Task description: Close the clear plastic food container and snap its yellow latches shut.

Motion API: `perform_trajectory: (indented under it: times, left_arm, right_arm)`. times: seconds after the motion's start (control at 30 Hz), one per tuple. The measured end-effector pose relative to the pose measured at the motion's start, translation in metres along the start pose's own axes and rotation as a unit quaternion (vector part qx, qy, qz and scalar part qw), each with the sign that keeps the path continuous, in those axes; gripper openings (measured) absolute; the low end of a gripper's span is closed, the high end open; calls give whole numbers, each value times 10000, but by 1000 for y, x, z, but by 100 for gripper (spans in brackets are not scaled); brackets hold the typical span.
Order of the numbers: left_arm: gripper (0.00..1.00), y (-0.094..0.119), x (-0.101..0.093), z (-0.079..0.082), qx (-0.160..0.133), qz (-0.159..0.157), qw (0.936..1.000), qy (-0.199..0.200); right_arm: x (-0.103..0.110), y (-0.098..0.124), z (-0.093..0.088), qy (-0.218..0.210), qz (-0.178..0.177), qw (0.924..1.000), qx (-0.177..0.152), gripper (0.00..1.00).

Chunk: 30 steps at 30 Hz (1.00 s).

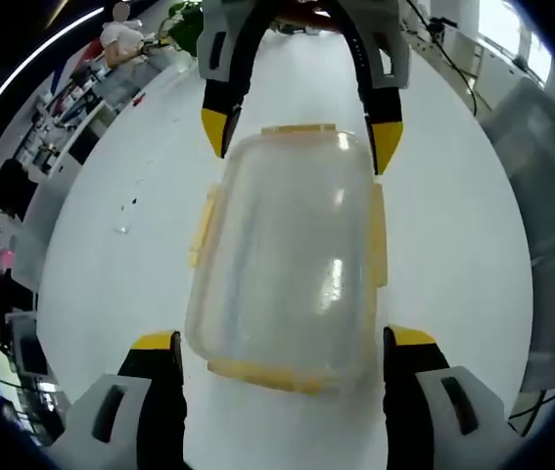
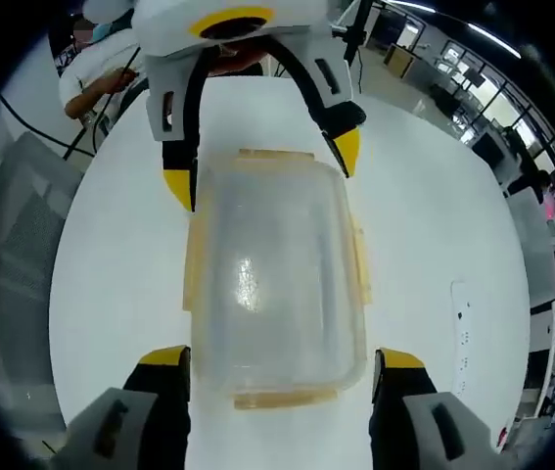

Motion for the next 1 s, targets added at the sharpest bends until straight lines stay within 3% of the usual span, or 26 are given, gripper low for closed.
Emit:
perform_trajectory:
  times: [0.27, 0.47, 0.77, 1.0]
  left_arm:
    - [82, 13, -6, -10, -105, 167, 9995, 231]
    - [82, 23, -12, -14, -185, 253, 9988, 366]
    - [81, 37, -21, -10, -303, 393, 9977, 460]
    - [81, 47, -33, -4, -500, 468, 9957, 630]
  right_arm:
    - [8, 8, -12, -88, -145, 9998, 44, 75]
    - [15, 21, -12, -216, -283, 9993, -111, 75]
    - [27, 31, -15, -396, -420, 9981, -222, 74]
    - [44, 40, -16, -746, -528, 9944, -539, 74]
Point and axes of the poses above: the point that each gripper's makers call its tool centre point, and the gripper's own axes: y roughly backward along the fingers, x roughly to its left, z roughly out of its top, the point moved 9 cm from there along y, roughly backward along the fingers, and after that the axes turned 2 degrees about -y, right-handed, at the moved point
